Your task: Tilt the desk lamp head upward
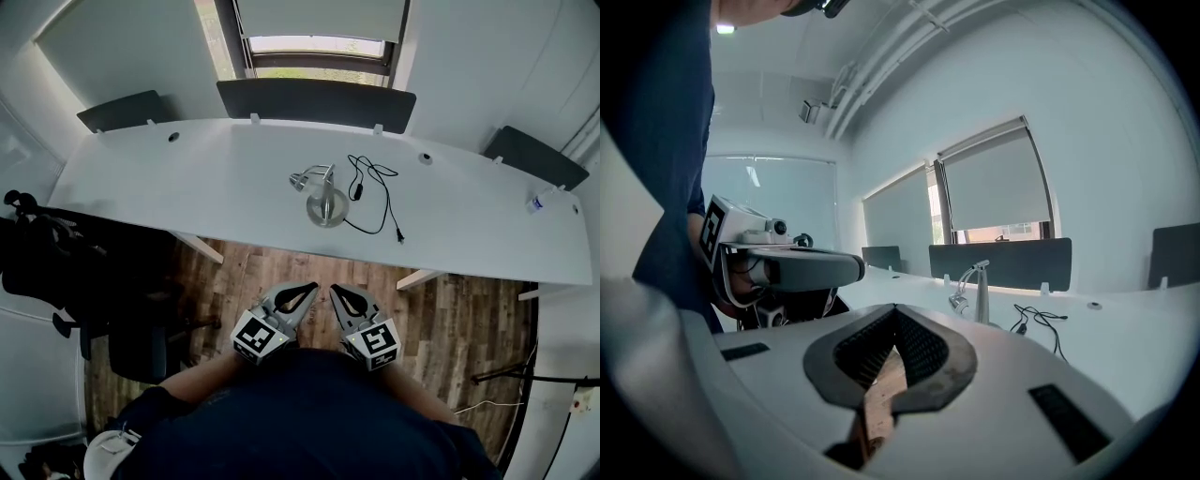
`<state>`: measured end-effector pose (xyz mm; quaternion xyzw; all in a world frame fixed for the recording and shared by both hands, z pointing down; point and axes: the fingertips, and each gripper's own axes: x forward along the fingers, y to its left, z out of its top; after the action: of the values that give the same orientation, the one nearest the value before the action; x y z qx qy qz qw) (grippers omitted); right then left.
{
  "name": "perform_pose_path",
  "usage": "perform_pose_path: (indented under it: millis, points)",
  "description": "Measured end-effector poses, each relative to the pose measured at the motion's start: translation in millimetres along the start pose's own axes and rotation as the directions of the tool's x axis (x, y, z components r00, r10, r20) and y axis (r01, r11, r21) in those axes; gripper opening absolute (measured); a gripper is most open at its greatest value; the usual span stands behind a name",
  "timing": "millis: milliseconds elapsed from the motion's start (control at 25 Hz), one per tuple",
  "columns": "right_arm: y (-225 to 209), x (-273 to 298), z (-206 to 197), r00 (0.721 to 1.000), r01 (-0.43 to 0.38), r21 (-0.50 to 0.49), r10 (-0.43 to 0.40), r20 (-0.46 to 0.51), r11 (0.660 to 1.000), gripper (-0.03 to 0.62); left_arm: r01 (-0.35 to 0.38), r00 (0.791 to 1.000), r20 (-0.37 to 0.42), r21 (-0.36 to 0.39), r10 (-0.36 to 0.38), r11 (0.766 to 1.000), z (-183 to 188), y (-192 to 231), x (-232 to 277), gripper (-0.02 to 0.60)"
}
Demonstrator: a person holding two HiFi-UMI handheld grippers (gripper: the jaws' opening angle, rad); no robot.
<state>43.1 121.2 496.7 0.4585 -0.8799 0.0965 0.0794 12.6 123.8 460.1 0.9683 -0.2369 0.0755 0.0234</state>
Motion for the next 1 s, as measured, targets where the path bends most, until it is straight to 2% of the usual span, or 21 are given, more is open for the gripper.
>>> perform_pose_path:
  millis: [360,640,800,1000]
  points:
    - [-44.2,77.9,19.3,0.995,0.088,-0.019,-0.088,-0.037,0.996,0.011,0.031,0.999,0.045,0.008,-0.031,0.999,10.7,103.7,28.8,0.006]
    - [-75.0,139.1,29.2,0.977,0.197,-0.013,-0.197,-0.082,0.980,0.011,0.084,0.995,0.044,0.037,-0.086,0.996,12.3,181.5,47.6,0.006]
    - [-91.1,159.3,28.5,0.965,0.245,0.005,-0.243,-0.094,0.970,0.011,0.099,0.994,0.044,0.027,-0.100,0.995,4.4,212.4,59.0,0.006]
    - [-115.6,167.2,22.7,0.963,0.251,0.019,-0.248,-0.107,0.968,0.011,0.078,0.997,0.022,0.002,-0.078,0.997,-3.5,226.7,75.6,0.006]
